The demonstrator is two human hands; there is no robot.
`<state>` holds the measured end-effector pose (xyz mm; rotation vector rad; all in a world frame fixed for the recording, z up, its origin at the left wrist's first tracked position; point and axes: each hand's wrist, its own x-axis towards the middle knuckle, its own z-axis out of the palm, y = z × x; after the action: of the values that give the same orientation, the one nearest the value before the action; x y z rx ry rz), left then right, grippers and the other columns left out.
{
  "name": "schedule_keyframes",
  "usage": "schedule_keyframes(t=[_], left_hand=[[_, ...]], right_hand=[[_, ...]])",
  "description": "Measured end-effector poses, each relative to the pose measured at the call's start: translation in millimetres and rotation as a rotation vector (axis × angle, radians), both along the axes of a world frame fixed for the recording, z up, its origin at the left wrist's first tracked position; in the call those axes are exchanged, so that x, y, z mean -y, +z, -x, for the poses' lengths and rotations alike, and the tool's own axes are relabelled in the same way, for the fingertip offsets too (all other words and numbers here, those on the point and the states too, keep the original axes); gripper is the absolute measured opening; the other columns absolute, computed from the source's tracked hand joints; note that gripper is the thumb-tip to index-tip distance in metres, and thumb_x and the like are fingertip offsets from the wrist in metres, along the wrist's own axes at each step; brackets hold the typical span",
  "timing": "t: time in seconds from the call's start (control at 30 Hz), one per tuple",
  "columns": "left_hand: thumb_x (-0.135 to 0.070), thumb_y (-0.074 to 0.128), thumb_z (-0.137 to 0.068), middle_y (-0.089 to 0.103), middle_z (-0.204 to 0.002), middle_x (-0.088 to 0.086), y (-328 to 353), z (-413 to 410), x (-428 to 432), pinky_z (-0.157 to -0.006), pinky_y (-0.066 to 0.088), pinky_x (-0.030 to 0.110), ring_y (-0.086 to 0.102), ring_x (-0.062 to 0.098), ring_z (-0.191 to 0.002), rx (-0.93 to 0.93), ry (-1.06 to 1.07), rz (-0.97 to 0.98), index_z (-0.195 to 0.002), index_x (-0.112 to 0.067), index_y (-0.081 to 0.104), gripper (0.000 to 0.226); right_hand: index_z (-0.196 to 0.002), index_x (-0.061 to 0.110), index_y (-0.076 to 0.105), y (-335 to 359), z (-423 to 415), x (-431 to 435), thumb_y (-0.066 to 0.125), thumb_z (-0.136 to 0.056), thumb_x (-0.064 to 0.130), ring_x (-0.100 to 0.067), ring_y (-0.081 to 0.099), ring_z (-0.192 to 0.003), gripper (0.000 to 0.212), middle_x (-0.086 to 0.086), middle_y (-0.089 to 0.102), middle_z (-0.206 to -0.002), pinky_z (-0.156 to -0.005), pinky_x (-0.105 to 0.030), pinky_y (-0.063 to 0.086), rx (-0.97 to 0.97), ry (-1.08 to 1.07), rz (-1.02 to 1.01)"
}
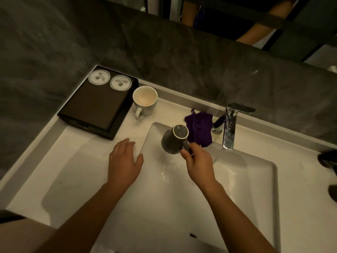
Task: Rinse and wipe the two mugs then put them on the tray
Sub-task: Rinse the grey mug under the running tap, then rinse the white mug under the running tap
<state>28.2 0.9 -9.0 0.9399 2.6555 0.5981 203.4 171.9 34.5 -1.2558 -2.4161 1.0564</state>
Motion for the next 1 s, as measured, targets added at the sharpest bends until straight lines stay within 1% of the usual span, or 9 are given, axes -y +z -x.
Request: schedule_keyframes(t=[0.07,0.13,0.27,0.37,0.47,0.63,0.83,0.93,1.0], left_hand=[[-0.045,0.059,-0.098,0.035,-0.166,0.015,-7.8,10.8,11.5,-0.122,0.028,0.053,0.029,0.034,-0.154,-0.019,-0.013,0.092,-0.152,-0.011,0.044,0.066],[-0.057,0.051,-0.099,0.025,-0.171,0.013,-15.6,18.4,21.6,-0.125,0.022,0.051,0.019,0.031,-0.158,-0.041,-0.026,0.149,-0.159,-0.013,0.035,0.076],[-0.072,0.033,-0.095,0.021,-0.173,0.009,-23.2,24.8,32.8,-0.127,0.019,0.049,0.016,0.028,-0.160,-0.082,-0.066,0.163,-0.162,-0.017,0.028,0.087],[-0.072,0.029,-0.096,0.021,-0.173,0.008,-22.9,22.6,33.8,-0.127,0.018,0.047,0.016,0.026,-0.160,-0.122,-0.070,0.171,-0.163,-0.017,0.029,0.086],[-0.070,0.027,-0.097,0.018,-0.174,0.008,-21.9,21.3,32.4,-0.128,0.016,0.046,0.014,0.025,-0.161,-0.130,-0.070,0.194,-0.164,-0.017,0.026,0.085],[-0.069,0.027,-0.097,0.018,-0.174,0.008,-21.9,22.1,32.4,-0.129,0.017,0.046,0.014,0.025,-0.161,-0.135,-0.075,0.213,-0.164,-0.017,0.026,0.084],[-0.070,0.028,-0.097,0.020,-0.173,0.009,-22.2,22.0,32.3,-0.127,0.018,0.047,0.017,0.026,-0.160,-0.134,-0.070,0.205,-0.163,-0.017,0.029,0.085],[-0.070,0.027,-0.097,0.020,-0.173,0.008,-22.5,22.4,32.7,-0.127,0.017,0.046,0.016,0.026,-0.160,-0.135,-0.075,0.208,-0.163,-0.017,0.029,0.085],[-0.070,0.026,-0.097,0.020,-0.173,0.008,-23.4,22.7,32.5,-0.127,0.017,0.046,0.016,0.026,-0.161,-0.134,-0.076,0.210,-0.163,-0.017,0.029,0.085]], right_hand=[[-0.102,0.020,0.065,1.6,18.4,-4.1,0.061,-0.099,0.033,-0.012,0.059,-0.079,0.014,0.003,0.065,-0.089,-0.071,-0.030,0.049,-0.026,-0.015,-0.009],[-0.101,0.019,0.065,0.6,36.2,-8.8,0.061,-0.099,0.033,-0.012,0.060,-0.078,0.015,0.002,0.067,-0.088,-0.069,-0.030,0.049,-0.049,-0.041,-0.015],[-0.099,0.016,0.065,-4.8,65.2,-20.2,0.061,-0.099,0.034,-0.015,0.060,-0.076,0.019,0.000,0.066,-0.086,-0.068,-0.034,0.050,-0.031,-0.086,-0.051],[-0.099,0.013,0.065,-8.5,77.7,-27.7,0.061,-0.100,0.034,-0.021,0.063,-0.078,0.021,-0.003,0.067,-0.087,-0.069,-0.039,0.052,-0.010,-0.083,-0.066],[-0.100,0.014,0.064,-11.6,86.8,-30.9,0.060,-0.100,0.034,-0.020,0.063,-0.080,0.020,-0.002,0.067,-0.088,-0.070,-0.041,0.053,0.012,-0.081,-0.071],[-0.101,0.015,0.064,-14.3,100.7,-32.4,0.061,-0.100,0.033,-0.019,0.062,-0.081,0.019,-0.002,0.066,-0.090,-0.068,-0.034,0.046,0.024,-0.071,-0.075],[-0.103,0.015,0.063,-18.3,109.1,-38.2,0.060,-0.100,0.036,-0.020,0.063,-0.083,0.022,-0.003,0.066,-0.092,-0.067,-0.032,0.046,0.047,-0.081,-0.058],[-0.109,0.014,0.062,-16.1,110.3,-35.6,0.063,-0.098,0.039,-0.018,0.062,-0.088,0.027,-0.003,0.064,-0.102,-0.071,-0.029,0.046,0.069,-0.117,-0.061],[-0.116,0.014,0.060,-11.5,107.3,-25.2,0.066,-0.096,0.041,-0.015,0.060,-0.092,0.035,-0.001,0.061,-0.110,-0.073,-0.029,0.048,0.062,-0.207,-0.109]])
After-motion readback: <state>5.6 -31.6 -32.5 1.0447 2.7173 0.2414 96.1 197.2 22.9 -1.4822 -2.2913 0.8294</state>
